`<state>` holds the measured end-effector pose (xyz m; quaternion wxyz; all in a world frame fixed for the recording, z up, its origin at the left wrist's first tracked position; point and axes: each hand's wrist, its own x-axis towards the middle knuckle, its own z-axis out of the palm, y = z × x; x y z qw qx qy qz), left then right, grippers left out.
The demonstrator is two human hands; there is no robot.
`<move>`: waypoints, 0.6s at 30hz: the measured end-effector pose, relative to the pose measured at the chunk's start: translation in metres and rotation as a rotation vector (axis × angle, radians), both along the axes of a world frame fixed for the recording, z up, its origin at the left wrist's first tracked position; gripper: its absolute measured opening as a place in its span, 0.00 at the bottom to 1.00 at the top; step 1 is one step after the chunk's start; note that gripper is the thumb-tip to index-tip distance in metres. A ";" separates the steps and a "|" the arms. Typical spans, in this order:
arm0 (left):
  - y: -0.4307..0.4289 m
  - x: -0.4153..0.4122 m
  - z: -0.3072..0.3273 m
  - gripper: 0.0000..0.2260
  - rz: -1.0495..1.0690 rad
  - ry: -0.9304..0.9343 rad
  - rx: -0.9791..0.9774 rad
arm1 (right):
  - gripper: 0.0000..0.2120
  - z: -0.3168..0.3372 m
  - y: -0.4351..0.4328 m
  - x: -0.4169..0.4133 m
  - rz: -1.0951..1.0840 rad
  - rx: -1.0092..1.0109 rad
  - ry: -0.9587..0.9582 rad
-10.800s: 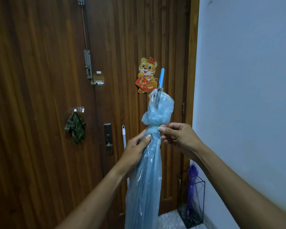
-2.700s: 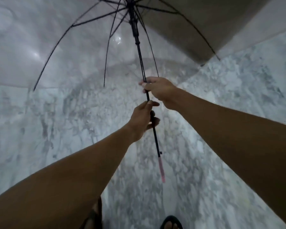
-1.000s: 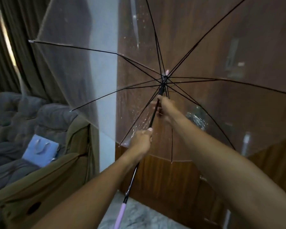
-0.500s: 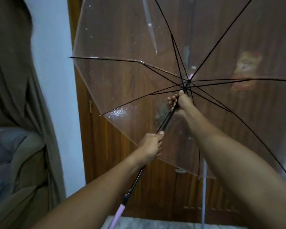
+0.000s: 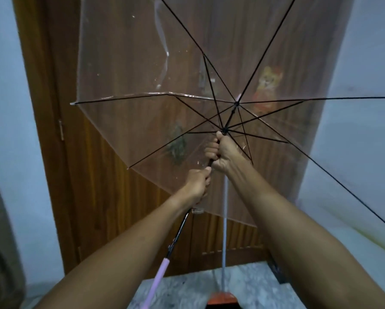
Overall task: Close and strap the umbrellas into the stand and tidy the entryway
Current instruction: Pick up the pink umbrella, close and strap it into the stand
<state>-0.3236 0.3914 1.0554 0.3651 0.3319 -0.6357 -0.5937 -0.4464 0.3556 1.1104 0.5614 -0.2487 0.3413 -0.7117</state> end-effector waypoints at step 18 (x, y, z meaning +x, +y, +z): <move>0.040 -0.126 -0.007 0.24 -0.211 0.022 -0.088 | 0.22 0.009 0.065 -0.145 -0.216 -0.008 0.084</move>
